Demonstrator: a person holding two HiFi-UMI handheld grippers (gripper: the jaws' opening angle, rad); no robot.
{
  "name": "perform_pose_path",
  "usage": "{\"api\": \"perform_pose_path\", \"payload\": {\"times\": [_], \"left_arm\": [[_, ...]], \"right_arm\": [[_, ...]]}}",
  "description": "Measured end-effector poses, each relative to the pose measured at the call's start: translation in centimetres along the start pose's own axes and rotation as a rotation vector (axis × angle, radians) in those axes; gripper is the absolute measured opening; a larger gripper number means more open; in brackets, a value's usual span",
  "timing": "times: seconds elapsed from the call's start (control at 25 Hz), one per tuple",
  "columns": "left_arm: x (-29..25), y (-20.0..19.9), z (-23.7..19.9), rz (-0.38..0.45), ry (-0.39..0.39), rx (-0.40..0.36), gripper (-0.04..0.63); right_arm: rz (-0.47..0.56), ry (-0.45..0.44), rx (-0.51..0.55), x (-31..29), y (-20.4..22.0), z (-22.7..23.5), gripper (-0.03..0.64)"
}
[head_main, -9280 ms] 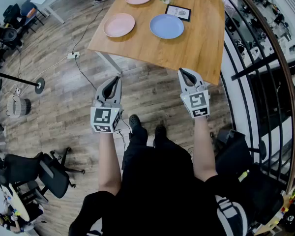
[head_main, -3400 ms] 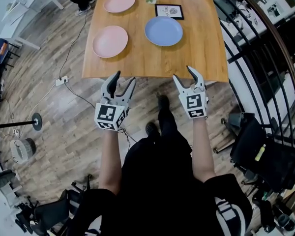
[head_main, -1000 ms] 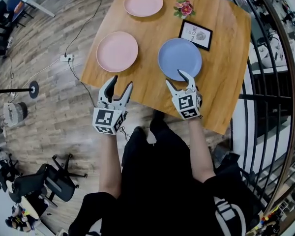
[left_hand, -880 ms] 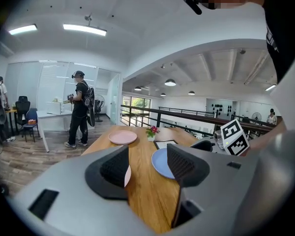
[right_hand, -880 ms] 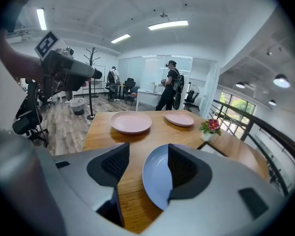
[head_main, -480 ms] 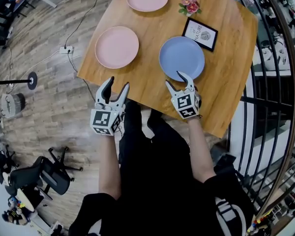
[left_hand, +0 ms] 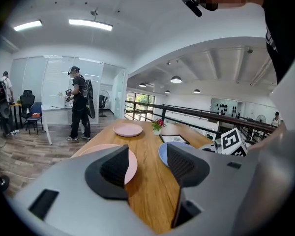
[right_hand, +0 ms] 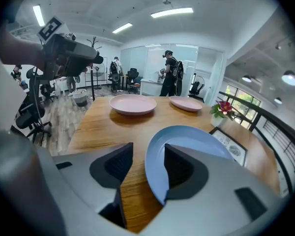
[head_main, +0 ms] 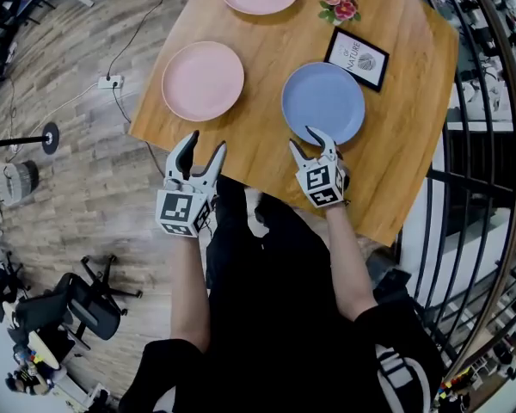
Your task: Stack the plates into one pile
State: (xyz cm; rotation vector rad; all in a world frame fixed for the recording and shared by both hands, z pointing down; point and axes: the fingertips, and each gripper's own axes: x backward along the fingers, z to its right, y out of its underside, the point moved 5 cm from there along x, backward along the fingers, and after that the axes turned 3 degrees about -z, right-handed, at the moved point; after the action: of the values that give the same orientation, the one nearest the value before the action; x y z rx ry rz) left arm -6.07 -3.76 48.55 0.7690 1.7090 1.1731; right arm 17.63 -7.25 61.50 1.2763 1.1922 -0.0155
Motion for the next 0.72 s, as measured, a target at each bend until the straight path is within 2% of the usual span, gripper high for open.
{"api": "perform_pose_path", "payload": {"times": [0.28, 0.52, 0.72], "left_arm": [[-1.2, 1.7, -1.7, -0.021, 0.001, 0.022, 0.249], [-2.1, 2.6, -2.0, -0.043, 0.010, 0.025, 0.249], [-2.0, 3.2, -2.7, -0.052, 0.004, 0.023, 0.249]], "right_arm": [[-0.059, 0.026, 0.006, -2.6, 1.5, 0.1, 0.206], [-0.165, 0.083, 0.157, -4.6, 3.1, -0.1, 0.192], [-0.185, 0.122, 0.181, -5.0, 3.3, 0.0, 0.142]]}}
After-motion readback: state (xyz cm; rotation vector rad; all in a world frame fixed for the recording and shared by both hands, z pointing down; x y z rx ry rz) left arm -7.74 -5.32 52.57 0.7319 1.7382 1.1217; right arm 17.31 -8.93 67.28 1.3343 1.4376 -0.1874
